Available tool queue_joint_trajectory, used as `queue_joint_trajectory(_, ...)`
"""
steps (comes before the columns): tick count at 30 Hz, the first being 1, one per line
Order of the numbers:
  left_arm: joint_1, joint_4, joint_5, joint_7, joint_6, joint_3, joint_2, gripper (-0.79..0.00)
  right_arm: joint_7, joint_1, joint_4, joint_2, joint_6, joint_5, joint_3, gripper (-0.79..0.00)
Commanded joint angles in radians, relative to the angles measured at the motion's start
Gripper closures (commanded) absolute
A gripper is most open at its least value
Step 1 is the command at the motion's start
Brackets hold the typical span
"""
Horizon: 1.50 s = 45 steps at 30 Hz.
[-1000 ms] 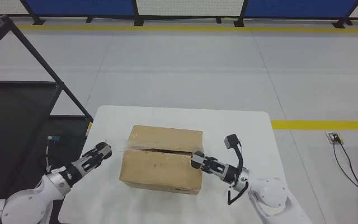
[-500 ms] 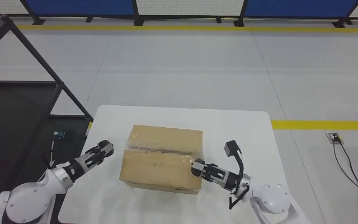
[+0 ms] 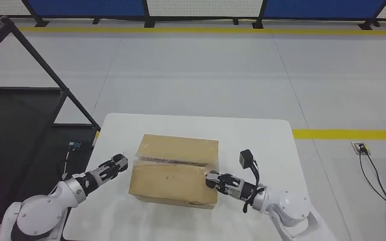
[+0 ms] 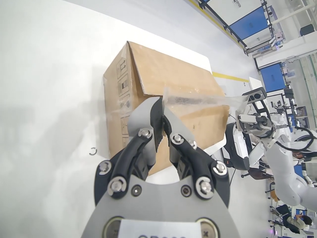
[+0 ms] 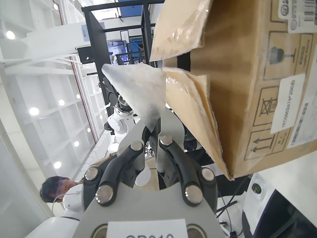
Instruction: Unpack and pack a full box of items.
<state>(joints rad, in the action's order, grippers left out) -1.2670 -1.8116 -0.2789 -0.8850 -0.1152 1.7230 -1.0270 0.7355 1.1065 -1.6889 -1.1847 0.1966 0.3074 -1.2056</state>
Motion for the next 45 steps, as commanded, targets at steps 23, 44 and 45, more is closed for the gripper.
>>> queue_joint_trajectory(23, 0.086, 0.081, 0.001, -0.027, 0.056, -0.064, 0.017, 0.0, -0.012, 0.009, -0.009, 0.005, 0.129, 0.055, -0.001, 0.0)
queue_joint_trajectory(44, 0.078, 0.085, 0.034, -0.008, 0.059, -0.051, 0.032, -0.366, -0.046, -0.017, 0.004, 0.003, 0.153, 0.068, 0.017, 0.0)
queue_joint_trajectory(45, 0.077, 0.084, 0.034, -0.007, 0.058, -0.051, 0.033, -0.363, -0.047, -0.016, 0.005, 0.003, 0.154, 0.07, 0.016, 0.0)
